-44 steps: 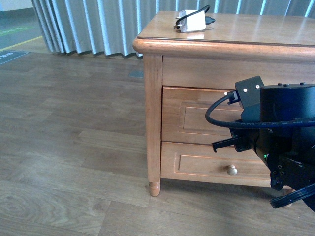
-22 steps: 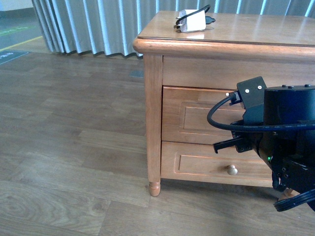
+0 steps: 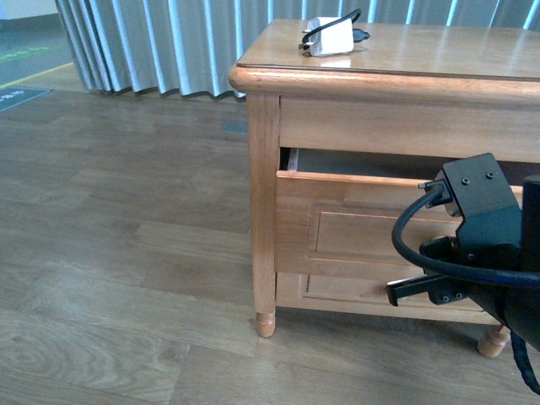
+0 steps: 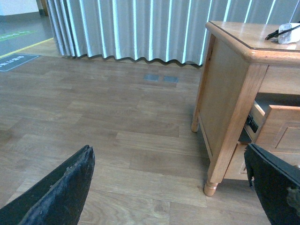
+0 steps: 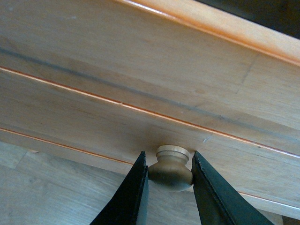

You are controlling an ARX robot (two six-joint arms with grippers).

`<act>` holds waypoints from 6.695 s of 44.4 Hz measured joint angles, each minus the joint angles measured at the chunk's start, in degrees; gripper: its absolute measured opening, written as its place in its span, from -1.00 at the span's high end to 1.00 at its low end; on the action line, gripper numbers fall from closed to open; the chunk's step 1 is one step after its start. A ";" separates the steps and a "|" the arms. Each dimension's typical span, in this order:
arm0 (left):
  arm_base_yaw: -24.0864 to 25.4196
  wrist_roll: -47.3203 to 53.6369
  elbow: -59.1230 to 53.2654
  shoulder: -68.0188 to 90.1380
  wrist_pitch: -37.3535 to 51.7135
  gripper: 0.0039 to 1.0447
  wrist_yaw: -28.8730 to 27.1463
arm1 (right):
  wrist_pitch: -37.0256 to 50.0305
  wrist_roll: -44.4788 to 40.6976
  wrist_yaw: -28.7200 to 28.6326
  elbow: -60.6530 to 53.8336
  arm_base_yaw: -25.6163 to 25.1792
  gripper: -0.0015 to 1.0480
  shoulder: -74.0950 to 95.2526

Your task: Put charger into drawer

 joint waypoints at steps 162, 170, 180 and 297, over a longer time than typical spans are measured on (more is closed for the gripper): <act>-13.57 -11.98 4.92 30.01 20.68 -0.89 -42.10 | -43.32 8.81 -13.66 -36.50 -15.08 -0.84 -104.67; -13.84 -10.03 17.16 54.38 31.89 -0.89 -29.44 | -43.32 8.79 -13.70 -36.50 -15.08 -0.84 -104.65; -17.11 -5.05 35.80 76.61 33.46 -0.89 -17.49 | -43.32 8.81 -13.70 -36.50 -15.08 -0.84 -104.65; -37.68 -8.92 66.25 104.39 30.42 0.55 3.19 | -43.32 8.81 -13.70 -36.50 -15.08 -0.84 -104.65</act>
